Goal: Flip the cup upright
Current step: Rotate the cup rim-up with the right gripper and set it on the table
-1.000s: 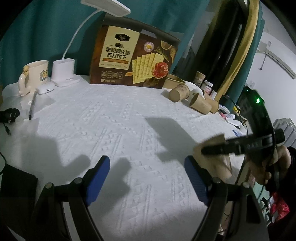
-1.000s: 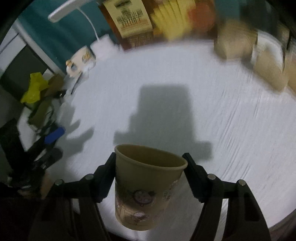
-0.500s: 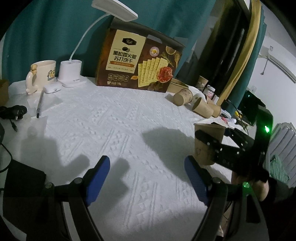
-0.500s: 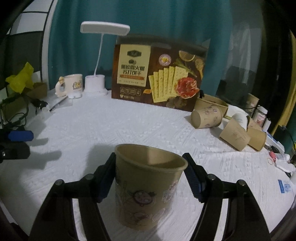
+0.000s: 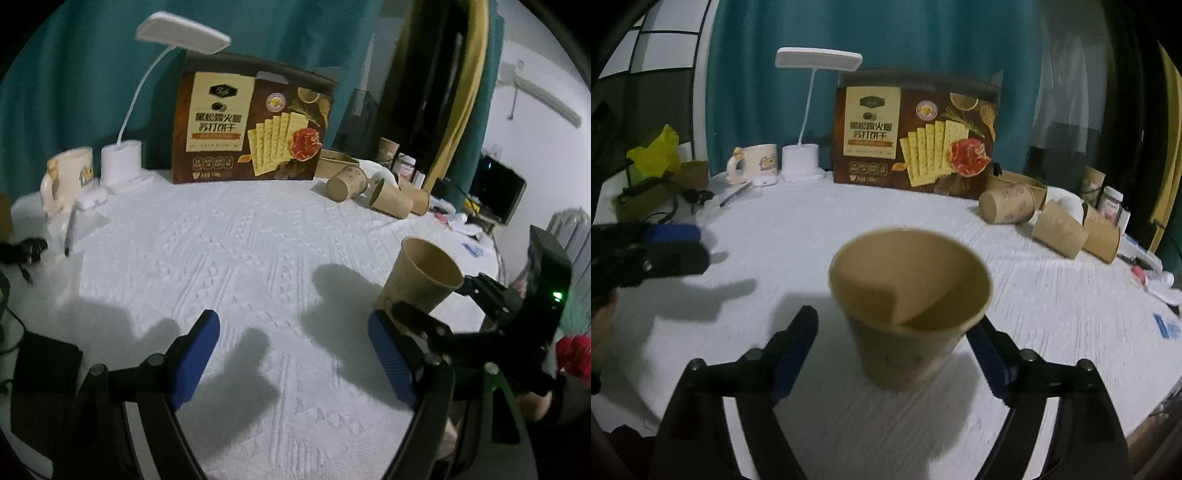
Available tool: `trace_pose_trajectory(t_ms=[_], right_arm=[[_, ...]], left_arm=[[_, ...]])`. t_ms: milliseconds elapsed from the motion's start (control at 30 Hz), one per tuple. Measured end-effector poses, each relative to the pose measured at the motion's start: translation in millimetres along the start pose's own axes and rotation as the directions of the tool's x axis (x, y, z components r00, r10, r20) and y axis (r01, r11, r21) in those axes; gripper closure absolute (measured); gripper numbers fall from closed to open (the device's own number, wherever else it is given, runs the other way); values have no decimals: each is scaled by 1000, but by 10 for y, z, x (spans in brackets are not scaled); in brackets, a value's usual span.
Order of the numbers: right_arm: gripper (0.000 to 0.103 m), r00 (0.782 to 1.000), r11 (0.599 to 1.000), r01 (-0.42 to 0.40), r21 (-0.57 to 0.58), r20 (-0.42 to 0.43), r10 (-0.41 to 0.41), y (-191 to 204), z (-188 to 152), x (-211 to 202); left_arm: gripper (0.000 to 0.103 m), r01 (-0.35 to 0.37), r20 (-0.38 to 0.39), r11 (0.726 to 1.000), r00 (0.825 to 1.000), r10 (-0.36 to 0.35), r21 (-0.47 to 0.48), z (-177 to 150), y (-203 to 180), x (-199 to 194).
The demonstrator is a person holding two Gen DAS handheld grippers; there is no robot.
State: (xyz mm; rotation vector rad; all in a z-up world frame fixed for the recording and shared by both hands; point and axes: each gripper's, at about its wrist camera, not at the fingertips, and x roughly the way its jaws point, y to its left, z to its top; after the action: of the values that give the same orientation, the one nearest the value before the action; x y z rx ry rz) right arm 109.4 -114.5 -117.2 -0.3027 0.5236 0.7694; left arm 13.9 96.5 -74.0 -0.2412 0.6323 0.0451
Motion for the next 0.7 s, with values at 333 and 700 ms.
trace_pose_trajectory(t_ms=[333, 700], right_arm=[[22, 999, 986, 8, 168, -39, -1, -161, -443, -458], [22, 993, 931, 117, 345, -37, -111, -621, -872, -1110]], left_arm=[[20, -12, 36, 996, 999, 9, 87, -188, -320, -172], [19, 31, 51, 989, 998, -39, 146, -462, -693, -281]])
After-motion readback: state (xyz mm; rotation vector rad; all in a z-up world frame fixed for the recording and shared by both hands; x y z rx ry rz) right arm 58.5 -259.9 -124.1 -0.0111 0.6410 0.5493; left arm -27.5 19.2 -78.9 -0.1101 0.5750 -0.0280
